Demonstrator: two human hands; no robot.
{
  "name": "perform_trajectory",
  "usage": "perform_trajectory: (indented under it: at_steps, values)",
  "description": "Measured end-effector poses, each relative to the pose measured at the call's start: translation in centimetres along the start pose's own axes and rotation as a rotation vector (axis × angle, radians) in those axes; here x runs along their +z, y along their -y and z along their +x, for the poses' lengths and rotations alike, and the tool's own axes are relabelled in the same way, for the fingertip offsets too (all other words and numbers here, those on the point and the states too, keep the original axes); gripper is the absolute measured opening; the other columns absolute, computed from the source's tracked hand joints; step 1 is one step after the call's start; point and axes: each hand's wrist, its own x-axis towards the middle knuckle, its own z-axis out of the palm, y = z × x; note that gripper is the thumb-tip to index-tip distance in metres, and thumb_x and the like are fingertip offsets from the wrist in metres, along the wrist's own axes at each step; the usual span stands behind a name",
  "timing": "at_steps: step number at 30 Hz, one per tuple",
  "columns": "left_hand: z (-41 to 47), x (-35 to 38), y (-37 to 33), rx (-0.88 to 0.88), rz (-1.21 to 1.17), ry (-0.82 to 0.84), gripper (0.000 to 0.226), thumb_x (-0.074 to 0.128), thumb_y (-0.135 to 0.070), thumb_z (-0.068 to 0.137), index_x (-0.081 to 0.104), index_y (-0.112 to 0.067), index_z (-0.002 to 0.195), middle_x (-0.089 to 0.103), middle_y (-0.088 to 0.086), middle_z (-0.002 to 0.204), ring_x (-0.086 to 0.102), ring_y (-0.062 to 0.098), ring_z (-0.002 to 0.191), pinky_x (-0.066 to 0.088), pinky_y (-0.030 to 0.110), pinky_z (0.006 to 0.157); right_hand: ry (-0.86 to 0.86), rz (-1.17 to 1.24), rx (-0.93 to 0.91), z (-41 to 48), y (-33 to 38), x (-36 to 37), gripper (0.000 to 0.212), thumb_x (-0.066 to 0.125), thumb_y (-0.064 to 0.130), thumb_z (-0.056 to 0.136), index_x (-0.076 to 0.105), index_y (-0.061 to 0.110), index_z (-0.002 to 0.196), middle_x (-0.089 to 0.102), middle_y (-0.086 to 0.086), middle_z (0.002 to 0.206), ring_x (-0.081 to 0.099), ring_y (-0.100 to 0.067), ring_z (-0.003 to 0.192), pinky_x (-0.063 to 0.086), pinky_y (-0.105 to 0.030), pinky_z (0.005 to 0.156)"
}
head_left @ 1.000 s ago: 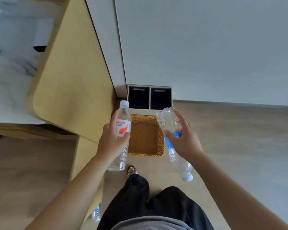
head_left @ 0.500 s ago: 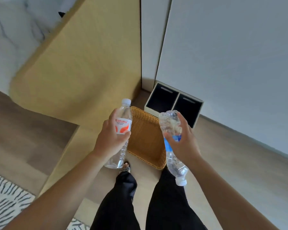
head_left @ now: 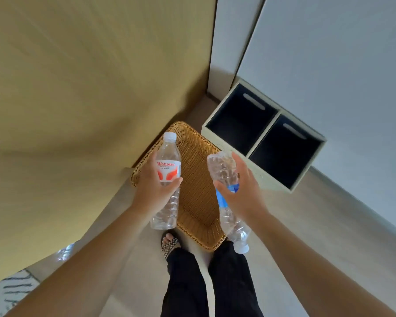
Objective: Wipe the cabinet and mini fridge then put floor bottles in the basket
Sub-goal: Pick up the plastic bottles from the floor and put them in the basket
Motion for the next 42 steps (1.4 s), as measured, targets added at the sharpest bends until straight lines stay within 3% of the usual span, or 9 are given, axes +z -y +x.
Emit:
perform_trajectory:
  at_steps: [4,6,9,12,16,21,29,36,42]
  values:
    - [5.0,6.3,7.9,-0.006,0.002,-0.035,0.085,0.073,-0.034,0.080,0.022,-0.028,0.147,0.049,-0.001,0.128,0.055,0.016,0.109,0.045,0.011,0.058,-0.015,0.009,-0.012,4.1,-5.3,6.0,0.077,0.067,0.042,0.083,0.017,0.045,0.141,0.045,0.012,0.135,0.053,-0.006,0.111,0.052,-0.020,0.078]
    - [7.1,9.5,11.6,-0.027,-0.018,-0.030,0.086,0.074,-0.032,0.080,0.020,-0.028,0.148,0.047,0.001,0.130,0.054,0.015,0.110,0.047,0.015,0.068,-0.013,0.031,0.004,5.8,-8.4,9.0,0.077,0.066,0.041,0.084,0.016,0.048,0.141,0.044,0.012,0.136,0.054,-0.007,0.109,0.054,-0.025,0.080]
    - [10.1,13.9,16.4,-0.014,-0.037,-0.011,0.086,0.074,-0.028,0.081,0.021,-0.026,0.148,0.044,0.002,0.133,0.050,0.018,0.118,0.051,0.036,0.092,0.008,0.048,0.025,8.0,-13.1,13.1,0.078,0.066,0.038,0.085,0.014,0.050,0.141,0.045,0.009,0.135,0.055,-0.007,0.107,0.056,-0.027,0.078]
    - [13.1,17.6,19.9,0.035,0.026,0.008,0.087,0.074,-0.023,0.082,0.019,-0.020,0.150,0.037,0.007,0.142,0.042,0.018,0.127,0.040,0.028,0.100,0.015,0.043,0.050,9.9,-17.4,16.4,0.079,0.065,0.036,0.087,0.010,0.050,0.142,0.040,0.010,0.138,0.050,-0.002,0.105,0.044,-0.010,0.068]
    - [16.8,21.3,24.0,0.118,0.097,0.064,0.089,0.073,-0.021,0.082,0.018,-0.015,0.151,0.033,0.014,0.144,0.045,0.026,0.127,0.046,0.043,0.102,0.014,0.053,0.075,12.4,-21.3,19.5,0.079,0.063,0.038,0.087,0.009,0.050,0.142,0.037,0.009,0.140,0.050,-0.011,0.116,0.053,-0.032,0.087]
    - [21.0,24.4,27.2,0.104,0.179,0.041,0.089,0.073,-0.021,0.083,0.017,-0.013,0.152,0.033,0.016,0.146,0.040,0.029,0.131,0.034,0.038,0.109,0.018,0.030,0.030,15.8,-23.6,22.2,0.082,0.063,0.038,0.087,0.005,0.048,0.143,0.034,0.010,0.140,0.039,0.002,0.106,0.039,-0.019,0.086]
    - [21.5,24.5,28.5,-0.001,0.165,0.011,0.090,0.067,-0.039,0.086,0.010,-0.018,0.153,0.032,0.012,0.150,0.036,0.028,0.133,0.032,0.038,0.109,0.022,0.023,0.021,17.9,-23.9,23.6,0.082,0.064,0.038,0.086,0.004,0.051,0.142,0.033,0.008,0.139,0.043,-0.003,0.107,0.041,-0.020,0.082]
    - [18.1,19.3,27.7,0.125,0.308,0.024,0.079,0.029,-0.064,0.087,0.019,-0.019,0.152,0.030,0.006,0.153,0.028,0.021,0.140,0.024,0.036,0.113,0.080,-0.017,0.051,18.1,-20.9,24.7,0.082,0.061,0.044,0.087,0.001,0.049,0.142,0.030,0.007,0.133,0.048,-0.011,0.102,0.046,-0.027,0.075]
    - [17.1,18.3,29.4,0.117,0.327,0.001,0.077,0.023,-0.065,0.087,0.021,-0.023,0.151,0.029,0.005,0.155,0.024,0.019,0.143,0.024,0.043,0.116,0.059,-0.046,0.040,22.2,-20.8,28.6,0.083,0.060,0.040,0.089,0.001,0.040,0.148,0.031,-0.002,0.141,0.052,-0.026,0.115,0.050,-0.039,0.086]
